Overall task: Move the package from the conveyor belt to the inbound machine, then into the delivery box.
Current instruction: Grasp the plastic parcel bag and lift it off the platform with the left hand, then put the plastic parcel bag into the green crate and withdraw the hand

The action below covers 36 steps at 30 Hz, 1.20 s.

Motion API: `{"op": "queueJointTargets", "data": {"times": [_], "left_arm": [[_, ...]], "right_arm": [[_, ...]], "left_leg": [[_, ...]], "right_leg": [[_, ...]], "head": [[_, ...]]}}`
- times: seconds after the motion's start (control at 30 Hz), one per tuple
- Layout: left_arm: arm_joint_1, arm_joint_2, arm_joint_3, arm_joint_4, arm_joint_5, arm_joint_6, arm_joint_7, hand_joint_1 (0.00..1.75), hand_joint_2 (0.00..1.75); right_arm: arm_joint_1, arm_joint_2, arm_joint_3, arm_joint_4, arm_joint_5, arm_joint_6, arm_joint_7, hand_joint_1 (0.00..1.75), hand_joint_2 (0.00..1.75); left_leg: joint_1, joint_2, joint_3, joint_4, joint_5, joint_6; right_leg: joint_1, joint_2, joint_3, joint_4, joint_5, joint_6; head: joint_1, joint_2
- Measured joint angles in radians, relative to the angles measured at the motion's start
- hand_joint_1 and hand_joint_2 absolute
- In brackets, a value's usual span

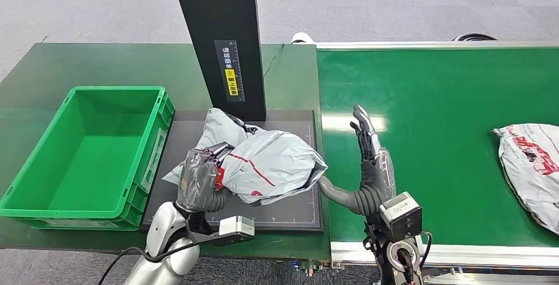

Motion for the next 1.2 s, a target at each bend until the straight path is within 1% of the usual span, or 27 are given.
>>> {"op": "queueJointTargets", "data": {"times": [0.1, 0.2, 0.3, 0.43, 0.47, 0.57, 0.6, 0.7, 0.77, 0.9, 1.0, 1.07, 1.2], "left_arm": [[0.005, 0.001, 0.0, -0.012, 0.031, 0.023, -0.028, 1.75, 1.75], [0.013, 0.005, 0.007, -0.059, 0.022, 0.088, -0.033, 1.75, 1.75], [0.016, 0.012, 0.037, -0.11, -0.05, 0.119, 0.027, 1.75, 1.75], [0.009, 0.021, 0.114, -0.131, -0.107, 0.091, 0.158, 1.75, 1.75], [0.007, 0.022, 0.126, -0.131, -0.108, 0.084, 0.173, 1.75, 1.75], [0.005, 0.023, 0.133, -0.131, -0.108, 0.081, 0.184, 1.75, 1.75], [0.002, 0.024, 0.148, -0.129, -0.105, 0.077, 0.197, 1.75, 1.75], [-0.015, 0.034, 0.256, -0.12, -0.098, 0.065, 0.239, 1.75, 1.75], [-0.019, 0.037, 0.297, -0.117, -0.097, 0.063, 0.243, 1.75, 1.75], [-0.019, 0.038, 0.318, -0.114, -0.103, 0.068, 0.265, 1.75, 1.75], [-0.023, 0.046, 0.354, -0.107, -0.1, 0.093, 0.284, 1.75, 1.75], [-0.028, 0.054, 0.389, -0.099, -0.092, 0.119, 0.274, 1.75, 1.75], [-0.036, 0.066, 0.451, -0.088, -0.11, 0.178, 0.223, 1.75, 1.75]], "right_arm": [[0.003, -0.001, 0.0, 0.0, -0.001, -0.006, 0.0, 0.0, 1.75], [0.014, -0.003, -0.001, -0.002, -0.004, -0.016, 0.0, 0.0, 1.75], [0.03, -0.006, -0.002, -0.007, -0.007, -0.023, -0.001, 0.0, 1.75], [0.057, -0.01, -0.003, -0.02, -0.007, -0.032, -0.006, 0.0, 1.75], [0.061, -0.011, -0.003, -0.022, -0.006, -0.033, -0.006, 0.0, 1.75], [0.063, -0.011, -0.003, -0.023, -0.006, -0.033, -0.006, 0.0, 1.75], [0.065, -0.012, -0.003, -0.025, -0.006, -0.034, -0.007, 0.0, 1.75], [0.074, -0.014, -0.006, -0.035, -0.006, -0.035, -0.008, 0.0, 1.75], [0.075, -0.015, -0.008, -0.039, -0.006, -0.035, -0.008, 0.0, 1.75], [0.076, -0.015, -0.01, -0.039, -0.006, -0.036, -0.008, 0.0, 1.75], [0.075, -0.016, -0.01, -0.04, -0.006, -0.038, -0.008, 0.0, 1.75], [0.075, -0.018, -0.011, -0.04, -0.006, -0.041, -0.005, 0.0, 1.75], [0.072, -0.022, -0.012, -0.04, -0.008, -0.044, -0.002, 0.0, 1.75]], "left_leg": [[0.0, 0.0, 0.0, 0.0, 0.0, 0.0], [0.0, 0.0, 0.0, 0.0, 0.0, 0.0], [0.0, 0.0, 0.0, 0.0, 0.0, 0.0], [0.0, 0.0, 0.0, 0.0, 0.0, 0.0], [0.001, 0.001, 0.0, 0.0, 0.0, 0.0], [0.001, 0.001, 0.0, 0.0, 0.0, 0.0], [0.001, 0.001, 0.0, 0.0, 0.0, 0.0], [0.001, 0.004, 0.0, 0.0, 0.0, 0.0], [0.001, 0.005, 0.0, 0.0, 0.0, 0.0], [0.001, 0.005, -0.001, 0.0, 0.0, 0.0], [0.002, 0.005, -0.001, 0.0, 0.0, 0.0], [0.002, 0.005, -0.001, 0.0, 0.0, -0.001], [0.003, 0.005, -0.001, 0.0, 0.0, -0.001]], "right_leg": [[0.0, 0.0, 0.0, 0.0, 0.0, 0.0], [0.0, 0.0, 0.0, 0.0, 0.0, 0.0], [0.0, 0.0, 0.0, 0.0, 0.0, 0.0], [0.0, 0.0, 0.0, 0.0, 0.0, 0.0], [0.001, 0.0, 0.0, 0.0, 0.0, 0.0], [0.001, 0.001, 0.0, 0.0, 0.0, 0.0], [0.001, 0.001, -0.001, 0.0, 0.0, -0.001], [0.001, 0.004, -0.001, 0.0, 0.001, -0.002], [0.001, 0.005, -0.002, 0.0, 0.001, -0.002], [0.001, 0.005, -0.002, 0.0, 0.001, -0.002], [0.001, 0.006, -0.003, 0.0, 0.001, -0.002], [0.002, 0.007, -0.003, 0.0, 0.001, -0.002], [0.003, 0.007, -0.003, 0.0, 0.001, -0.002]], "head": [[0.0, 0.0], [0.0, 0.0], [0.0, 0.0], [0.0, 0.0], [0.0, 0.0], [0.0, 0.0], [0.0, 0.0], [0.0, 0.0], [0.0, 0.0], [0.0, 0.0], [0.0, 0.0], [0.0, 0.0], [0.0, 0.0]]}}
